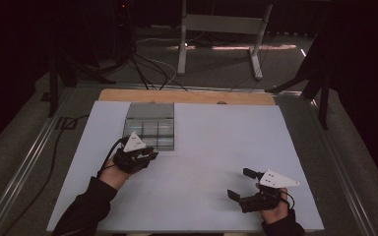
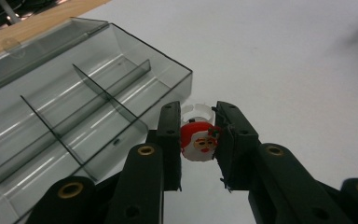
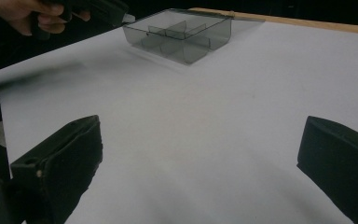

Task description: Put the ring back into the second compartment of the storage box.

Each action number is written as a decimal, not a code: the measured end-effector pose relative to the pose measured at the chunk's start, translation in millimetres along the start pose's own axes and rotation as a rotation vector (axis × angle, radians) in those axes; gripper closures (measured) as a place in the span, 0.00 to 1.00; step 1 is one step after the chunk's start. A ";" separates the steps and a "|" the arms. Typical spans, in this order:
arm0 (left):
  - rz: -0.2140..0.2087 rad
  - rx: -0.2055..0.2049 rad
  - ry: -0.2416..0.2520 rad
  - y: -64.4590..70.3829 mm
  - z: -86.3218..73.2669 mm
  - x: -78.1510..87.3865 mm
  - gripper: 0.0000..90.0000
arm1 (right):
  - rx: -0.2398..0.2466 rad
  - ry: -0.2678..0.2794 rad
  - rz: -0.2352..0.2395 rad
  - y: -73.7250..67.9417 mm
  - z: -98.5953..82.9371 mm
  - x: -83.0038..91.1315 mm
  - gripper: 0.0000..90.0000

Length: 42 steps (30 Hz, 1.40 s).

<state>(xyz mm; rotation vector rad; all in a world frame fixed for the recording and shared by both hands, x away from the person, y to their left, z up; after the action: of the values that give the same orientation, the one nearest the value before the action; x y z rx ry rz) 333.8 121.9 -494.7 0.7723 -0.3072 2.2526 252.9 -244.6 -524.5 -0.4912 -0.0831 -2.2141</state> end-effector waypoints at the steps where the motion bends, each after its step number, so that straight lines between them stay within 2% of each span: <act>1: 0.004 0.005 0.001 -3.2 0.8 -1.0 0.82 | -0.001 -0.001 0.001 -0.1 -0.2 -0.1 0.00; 17: 0.042 0.042 0.032 -26.4 13.7 -4.9 0.82 | -0.002 -0.002 0.002 -0.2 -0.6 -0.2 0.00; 27: 0.062 0.050 0.042 -42.7 21.0 -9.4 0.82 | -0.003 -0.001 0.001 0.3 -0.7 -0.2 0.00; 36: 0.074 0.070 0.033 -53.3 24.5 -19.2 0.81 | -0.004 -0.003 -0.001 0.3 -1.1 0.3 0.00; 42: 0.085 0.083 -0.002 -62.5 23.4 -33.3 0.81 | -0.005 -0.004 -0.002 0.7 -1.3 0.2 0.00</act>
<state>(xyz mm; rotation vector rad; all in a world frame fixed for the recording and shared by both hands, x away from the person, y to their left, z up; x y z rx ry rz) 406.7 137.6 -497.0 0.8182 -0.2524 2.3576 252.9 -245.4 -525.7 -0.4979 -0.0801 -2.2161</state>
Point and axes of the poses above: each handheld gripper's, and its own axes: x roughly backward along the jaws, z roughly out of its top, y roughly to its right, the point moved 4 cm from there along -x, roughly forward along the jaws, and after that the axes turned 2 degrees about x, right-handed, at the moved point
